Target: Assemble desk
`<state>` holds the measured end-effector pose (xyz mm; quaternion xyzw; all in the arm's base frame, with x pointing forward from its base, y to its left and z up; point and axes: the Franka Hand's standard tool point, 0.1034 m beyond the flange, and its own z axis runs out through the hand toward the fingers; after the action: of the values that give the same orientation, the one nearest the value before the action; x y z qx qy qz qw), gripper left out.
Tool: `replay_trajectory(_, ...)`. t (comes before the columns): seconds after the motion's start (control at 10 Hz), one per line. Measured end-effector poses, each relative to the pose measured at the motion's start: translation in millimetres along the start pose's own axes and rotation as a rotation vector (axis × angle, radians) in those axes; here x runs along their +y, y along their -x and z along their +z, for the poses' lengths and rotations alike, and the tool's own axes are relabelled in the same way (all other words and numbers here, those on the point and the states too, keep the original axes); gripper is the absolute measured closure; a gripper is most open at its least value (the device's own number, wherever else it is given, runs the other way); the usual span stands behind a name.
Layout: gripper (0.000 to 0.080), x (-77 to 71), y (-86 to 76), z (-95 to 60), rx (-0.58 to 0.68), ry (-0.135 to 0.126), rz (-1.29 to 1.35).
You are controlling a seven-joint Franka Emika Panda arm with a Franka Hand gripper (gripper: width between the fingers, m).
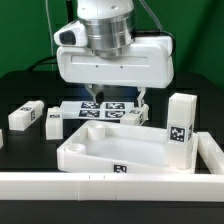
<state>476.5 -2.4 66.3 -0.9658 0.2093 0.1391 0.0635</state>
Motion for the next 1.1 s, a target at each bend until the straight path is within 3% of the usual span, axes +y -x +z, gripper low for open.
replay_trajectory(0.5,0.015,2.8,9.1,5.3,-0.317,0.021,0.012)
replay_trajectory(0.7,0.015,3.4,11.4,14.7,-0.385,0.023,-0.034)
replay_trajectory(1.1,0.015,-1.3,11.7,21.7,-0.372,0.018,-0.072)
